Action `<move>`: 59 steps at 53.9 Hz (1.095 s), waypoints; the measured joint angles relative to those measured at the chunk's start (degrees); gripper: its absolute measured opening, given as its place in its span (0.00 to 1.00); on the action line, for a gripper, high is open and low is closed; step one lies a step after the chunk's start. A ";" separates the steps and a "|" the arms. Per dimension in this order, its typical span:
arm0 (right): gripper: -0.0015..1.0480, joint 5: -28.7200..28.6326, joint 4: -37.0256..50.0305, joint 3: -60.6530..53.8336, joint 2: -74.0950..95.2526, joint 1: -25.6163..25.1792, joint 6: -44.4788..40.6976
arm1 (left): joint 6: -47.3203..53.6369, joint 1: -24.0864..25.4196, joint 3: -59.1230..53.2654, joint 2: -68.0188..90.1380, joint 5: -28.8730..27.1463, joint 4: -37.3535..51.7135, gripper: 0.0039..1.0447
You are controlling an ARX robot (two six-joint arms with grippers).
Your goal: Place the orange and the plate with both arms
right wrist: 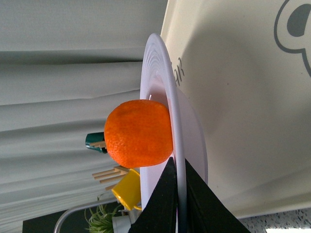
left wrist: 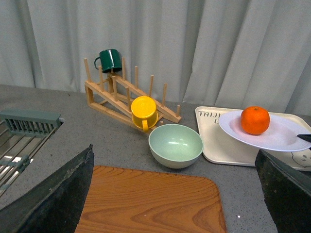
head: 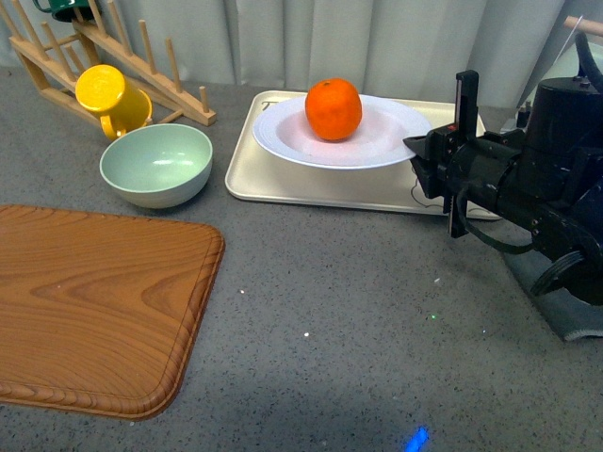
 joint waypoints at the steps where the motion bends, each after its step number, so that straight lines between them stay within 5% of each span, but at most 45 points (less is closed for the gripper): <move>1: 0.01 0.42 -0.35 0.39 0.26 0.15 0.09 | 0.00 0.00 0.00 0.00 0.00 0.00 0.94; 29: 0.03 3.93 -7.58 7.78 4.28 1.84 -0.44 | 0.00 0.00 0.00 0.00 0.00 0.00 0.94; 46: 0.49 6.60 -11.21 4.07 0.42 1.77 -8.66 | 0.02 0.00 0.00 0.00 0.00 0.00 0.94; 59: 0.91 19.45 -14.86 -3.91 -11.76 2.21 -33.11 | 0.00 0.00 0.00 0.00 0.00 0.00 0.94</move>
